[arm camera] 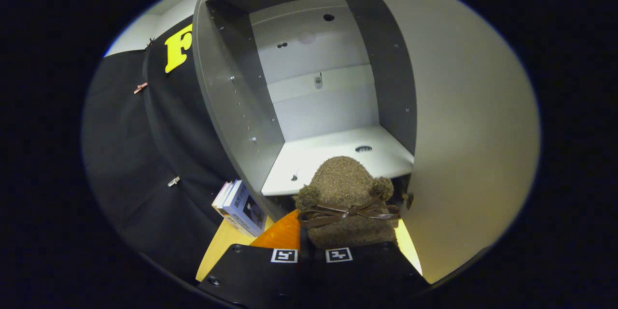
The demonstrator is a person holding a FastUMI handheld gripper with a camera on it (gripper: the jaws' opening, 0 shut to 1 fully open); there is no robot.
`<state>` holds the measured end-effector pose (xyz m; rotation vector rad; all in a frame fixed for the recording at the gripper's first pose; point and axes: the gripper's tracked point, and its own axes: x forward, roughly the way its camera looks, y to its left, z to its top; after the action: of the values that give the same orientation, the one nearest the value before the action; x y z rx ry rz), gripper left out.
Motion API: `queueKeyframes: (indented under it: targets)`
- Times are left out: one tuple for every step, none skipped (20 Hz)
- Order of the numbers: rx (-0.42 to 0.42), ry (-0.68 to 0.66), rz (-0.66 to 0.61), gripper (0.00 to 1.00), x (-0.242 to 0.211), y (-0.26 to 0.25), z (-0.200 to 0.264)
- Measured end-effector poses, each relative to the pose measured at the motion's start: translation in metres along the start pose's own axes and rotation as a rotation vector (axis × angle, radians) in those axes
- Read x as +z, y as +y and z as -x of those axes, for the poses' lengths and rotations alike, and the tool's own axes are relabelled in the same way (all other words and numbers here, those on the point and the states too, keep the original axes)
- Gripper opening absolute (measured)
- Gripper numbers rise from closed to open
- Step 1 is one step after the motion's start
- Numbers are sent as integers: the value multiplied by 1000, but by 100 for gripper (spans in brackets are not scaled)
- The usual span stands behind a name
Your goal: Open the shoe cabinet door, grab the shoes and put them into the shoe cabinet, then close the shoe cabinet door.
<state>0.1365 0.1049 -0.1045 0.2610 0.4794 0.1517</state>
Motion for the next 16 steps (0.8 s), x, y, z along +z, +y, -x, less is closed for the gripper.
queueKeyframes:
  targets:
    - [-9,-14,7,7,17,2,-10]
    - [-22,-38,20,6,35,1,-22]
    - [-36,-50,29,6,49,-1,-34]
    - [-42,-58,40,6,62,-1,-49]
    - [-51,-62,43,6,71,-1,-65]
    - [-59,-64,45,6,77,-2,-84]
    - [-68,-68,49,6,83,-3,-104]
    - [-83,-61,46,6,86,-7,-123]
    - [-88,-56,52,6,86,-5,-140]
    - [-94,-42,51,6,89,-6,-157]
    - [-100,-29,49,6,88,-9,-178]
    - [-110,-16,47,6,89,-12,-199]
    - [-123,-3,41,6,90,-16,-216]
    - [-132,0,39,6,91,-19,-231]
    - [-144,7,42,6,92,-22,-245]
    - [-158,15,46,6,92,-26,-259]
